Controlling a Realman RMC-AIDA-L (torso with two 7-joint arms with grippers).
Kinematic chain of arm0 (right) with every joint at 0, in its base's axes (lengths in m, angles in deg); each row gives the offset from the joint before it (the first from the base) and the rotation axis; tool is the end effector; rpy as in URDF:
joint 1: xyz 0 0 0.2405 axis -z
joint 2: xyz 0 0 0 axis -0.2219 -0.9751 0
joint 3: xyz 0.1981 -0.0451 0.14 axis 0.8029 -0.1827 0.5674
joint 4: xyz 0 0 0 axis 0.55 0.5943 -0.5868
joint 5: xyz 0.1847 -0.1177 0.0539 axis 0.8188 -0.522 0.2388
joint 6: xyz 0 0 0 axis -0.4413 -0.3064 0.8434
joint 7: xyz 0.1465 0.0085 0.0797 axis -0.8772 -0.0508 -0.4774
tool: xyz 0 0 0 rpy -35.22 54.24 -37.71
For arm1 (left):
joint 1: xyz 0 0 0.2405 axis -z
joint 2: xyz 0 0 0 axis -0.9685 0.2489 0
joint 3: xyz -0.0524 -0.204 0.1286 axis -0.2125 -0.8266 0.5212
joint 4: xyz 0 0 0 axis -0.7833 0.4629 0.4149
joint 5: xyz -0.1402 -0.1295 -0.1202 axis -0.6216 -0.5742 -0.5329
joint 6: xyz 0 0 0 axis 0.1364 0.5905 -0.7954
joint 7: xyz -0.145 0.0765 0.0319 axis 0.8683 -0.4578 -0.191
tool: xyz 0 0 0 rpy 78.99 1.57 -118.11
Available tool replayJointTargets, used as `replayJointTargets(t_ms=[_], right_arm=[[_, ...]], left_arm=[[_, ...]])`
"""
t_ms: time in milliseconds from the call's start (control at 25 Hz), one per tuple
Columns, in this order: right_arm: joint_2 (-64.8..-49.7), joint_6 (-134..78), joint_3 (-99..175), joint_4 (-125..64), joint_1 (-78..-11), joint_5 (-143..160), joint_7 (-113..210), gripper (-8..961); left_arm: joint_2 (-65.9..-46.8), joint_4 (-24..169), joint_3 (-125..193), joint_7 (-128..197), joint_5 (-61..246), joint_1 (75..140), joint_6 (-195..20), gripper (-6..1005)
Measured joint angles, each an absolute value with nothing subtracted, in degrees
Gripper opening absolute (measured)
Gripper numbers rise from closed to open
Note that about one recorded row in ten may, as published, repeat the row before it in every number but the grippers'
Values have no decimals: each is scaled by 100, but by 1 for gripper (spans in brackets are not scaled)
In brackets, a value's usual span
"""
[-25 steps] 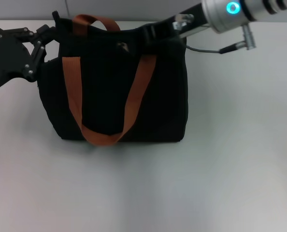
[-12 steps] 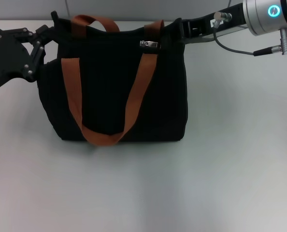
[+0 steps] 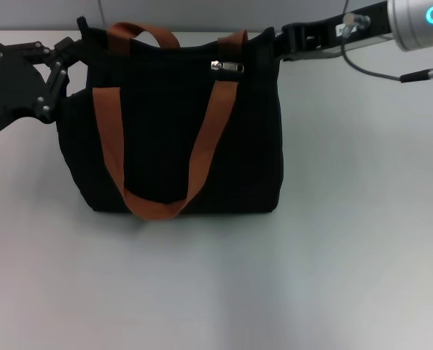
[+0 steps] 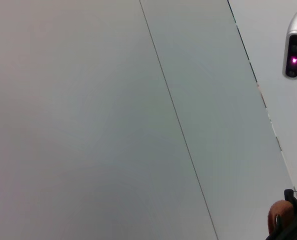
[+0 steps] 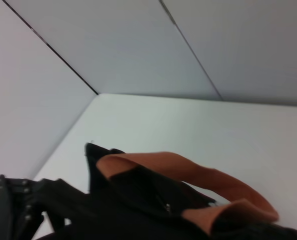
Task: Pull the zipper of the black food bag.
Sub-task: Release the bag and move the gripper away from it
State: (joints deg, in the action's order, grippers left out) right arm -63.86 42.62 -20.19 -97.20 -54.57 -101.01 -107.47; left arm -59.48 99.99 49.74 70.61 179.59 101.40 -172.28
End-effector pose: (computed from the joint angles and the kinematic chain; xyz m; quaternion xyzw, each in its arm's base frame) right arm 0.0962 0.4175 0.0020 -0.8654 0.4670 0.1311 0.1256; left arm -0.2864 0.3427 0.0465 -0.8530 0.0040 -0.3236 0.4094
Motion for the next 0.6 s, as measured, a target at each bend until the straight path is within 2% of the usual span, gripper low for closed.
replayJointTargets(t_ms=[280,560,600], right_arm=[[-6396,4463,-1530,-9762,-5117,-9103,-9744,72],[-6363,4616,-974,-8758,-4656,-7106,-7372,106],[-6348,4736,-924,-8512,-4608,-6812,-6897,147]], left_arm=[[-5954,9991,4974,7086,17932,10150,-17236,128],[-5968,9991,5003,7074,17909,10097,-17290,132],[-5970,9989,5006,7075,17909,10090,-17295,132]])
